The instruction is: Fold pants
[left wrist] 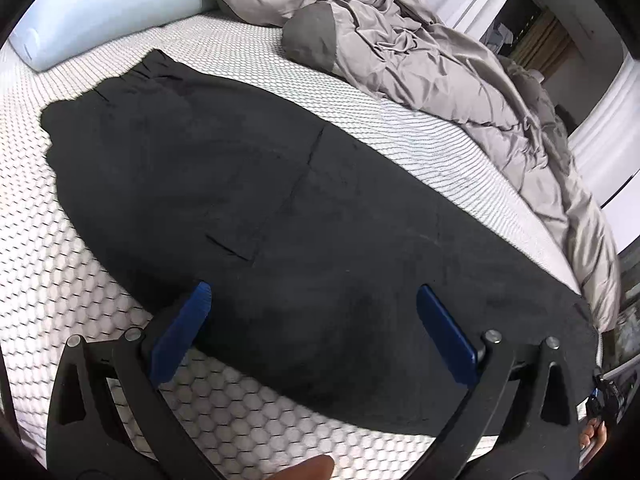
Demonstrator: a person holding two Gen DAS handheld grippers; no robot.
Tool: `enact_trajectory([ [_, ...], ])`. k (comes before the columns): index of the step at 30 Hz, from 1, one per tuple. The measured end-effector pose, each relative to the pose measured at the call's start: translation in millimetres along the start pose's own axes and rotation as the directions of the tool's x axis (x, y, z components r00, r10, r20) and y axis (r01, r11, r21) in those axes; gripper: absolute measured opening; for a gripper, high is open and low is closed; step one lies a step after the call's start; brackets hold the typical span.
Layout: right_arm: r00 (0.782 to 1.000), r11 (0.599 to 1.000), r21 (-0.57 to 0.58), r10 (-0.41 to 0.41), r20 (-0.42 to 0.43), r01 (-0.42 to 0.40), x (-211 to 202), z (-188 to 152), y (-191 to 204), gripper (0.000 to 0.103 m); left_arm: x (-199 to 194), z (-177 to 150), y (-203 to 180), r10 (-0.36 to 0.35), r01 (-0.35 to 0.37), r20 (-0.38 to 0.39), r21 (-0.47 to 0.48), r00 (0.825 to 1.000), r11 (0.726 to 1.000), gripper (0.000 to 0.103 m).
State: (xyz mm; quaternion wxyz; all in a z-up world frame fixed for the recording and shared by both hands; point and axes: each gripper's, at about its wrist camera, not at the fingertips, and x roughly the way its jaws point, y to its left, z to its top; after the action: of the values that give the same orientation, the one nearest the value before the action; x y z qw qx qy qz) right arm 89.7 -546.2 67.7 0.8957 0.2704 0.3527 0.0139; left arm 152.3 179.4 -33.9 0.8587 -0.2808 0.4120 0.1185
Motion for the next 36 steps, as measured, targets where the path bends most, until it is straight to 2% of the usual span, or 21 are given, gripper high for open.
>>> enact_trajectory([
  [1, 0.994, 0.996, -0.016, -0.083, -0.064, 0.082, 14.3, -1.8, -6.9, 0.028, -3.3, 0.3, 2.5, 0.012, -0.012, 0.013, -0.001, 1.0, 1.0, 0.102],
  [2, 0.984, 0.991, 0.002, -0.135, -0.114, 0.136, 25.4, -2.9, -16.6, 0.03, -7.9, 1.6, 7.3, 0.02, -0.02, 0.029, -0.01, 0.999, 1.0, 0.102],
  [3, 0.984, 0.991, 0.043, -0.123, -0.13, 0.129, 26.6, -3.1, -22.6, 0.03, -14.5, 4.1, 14.6, 0.025, -0.023, 0.051, -0.03, 0.998, 0.999, 0.102],
  [4, 0.991, 0.992, 0.095, -0.076, -0.113, 0.087, 19.8, -2.0, -27.5, 0.031, -20.8, 6.9, 23.1, 0.027, -0.023, 0.071, -0.05, 0.997, 0.998, 0.102],
  [6, 0.999, 0.992, 0.122, -0.032, -0.034, 0.036, -0.5, 1.3, -31.2, 0.043, -31.5, 13.7, 45.0, 0.048, -0.035, 0.113, -0.109, 0.992, 0.993, 0.102],
  [8, 0.996, 0.992, 0.124, -0.023, 0.08, 0.013, -23.2, 2.1, -27.0, 0.073, -35.5, 20.2, 67.8, 0.075, -0.053, 0.129, -0.166, 0.989, 0.985, 0.101],
  [9, 0.994, 0.993, 0.117, -0.015, 0.109, 0.003, -28.9, 1.8, -24.7, 0.077, -34.4, 23.9, 82.5, 0.094, -0.066, 0.127, -0.207, 0.988, 0.976, 0.101],
  [12, 0.992, 0.996, 0.084, -0.005, 0.129, -0.006, -40.8, 0.3, -19.5, 0.079, -29.3, 30.7, 108.3, 0.108, -0.075, 0.107, -0.274, 0.988, 0.959, 0.077],
  [14, 0.992, 0.998, 0.057, -0.007, 0.129, 0.0, -42.9, -1.7, -15.1, 0.083, -21.3, 35.5, 120.5, 0.073, -0.045, 0.084, -0.295, 0.994, 0.954, 0.054],
  [18, 0.99, 0.999, 0.035, -0.014, 0.137, 0.009, -35.7, 3.7, -5.2, 0.084, -13.1, 43.8, 130.4, 0.107, -0.073, 0.1, -0.301, 0.989, 0.951, 0.039],
  [19, 0.99, 0.999, 0.036, -0.016, 0.138, 0.011, -33.6, 4.2, -0.7, 0.084, -9.5, 47.3, 133.0, 0.118, -0.084, 0.1, -0.295, 0.988, 0.952, 0.03],
  [20, 0.99, 0.999, 0.04, -0.017, 0.137, 0.012, -32.4, 3.7, 0.4, 0.084, -4.4, 51.9, 136.6, 0.134, -0.103, 0.093, -0.279, 0.987, 0.955, 0.016],
  [21, 0.991, 0.999, 0.042, -0.019, 0.131, 0.013, -26.1, 1.8, 6.8, 0.084, -0.6, 54.2, 139.0, 0.133, -0.105, 0.087, -0.268, 0.987, 0.958, 0.012],
  [24, 0.992, 0.999, 0.046, -0.02, 0.123, 0.014, -15.3, 0.4, 12.4, 0.084, -8.0, 52.6, 147.2, 0.089, -0.053, 0.112, -0.289, 0.99, 0.956, 0.003],
  [27, 0.992, 0.999, 0.049, -0.025, 0.121, 0.019, -10.7, 2.5, 11.2, 0.084, -23.7, 51.6, 148.0, 0.089, -0.039, 0.166, -0.286, 0.982, 0.957, 0.003],
  [30, 0.994, 0.999, 0.047, -0.024, 0.104, 0.02, -6.9, 5.4, 10.7, 0.084, -4.8, 50.2, 153.4, 0.14, -0.112, 0.082, -0.282, 0.987, 0.953, 0.004],
  [32, 0.994, 0.998, 0.046, -0.042, 0.099, 0.037, -5.6, 8.1, 7.0, 0.084, -5.9, 50.3, 151.1, 0.148, -0.118, 0.084, -0.284, 0.985, 0.951, 0.006],
  [33, 0.993, 0.997, 0.054, -0.052, 0.102, 0.047, -7.3, 9.9, 3.1, 0.084, -12.5, 50.3, 148.9, 0.16, -0.124, 0.104, -0.287, 0.982, 0.95, 0.011],
  [34, 0.992, 0.996, 0.066, -0.061, 0.107, 0.054, -9.5, 11.1, -1.6, 0.084, -18.4, 49.2, 147.4, 0.177, -0.139, 0.112, -0.289, 0.978, 0.947, 0.024],
  [35, 0.991, 0.994, 0.09, -0.075, 0.108, 0.065, -11.9, 12.8, -9.3, 0.084, -24.7, 47.5, 146.3, 0.186, -0.144, 0.122, -0.295, 0.975, 0.945, 0.042],
  [36, 0.991, 0.992, 0.108, -0.082, 0.103, 0.071, -12.9, 14.0, -16.6, 0.084, -32.1, 45.3, 146.5, 0.18, -0.128, 0.141, -0.314, 0.974, 0.941, 0.051],
])
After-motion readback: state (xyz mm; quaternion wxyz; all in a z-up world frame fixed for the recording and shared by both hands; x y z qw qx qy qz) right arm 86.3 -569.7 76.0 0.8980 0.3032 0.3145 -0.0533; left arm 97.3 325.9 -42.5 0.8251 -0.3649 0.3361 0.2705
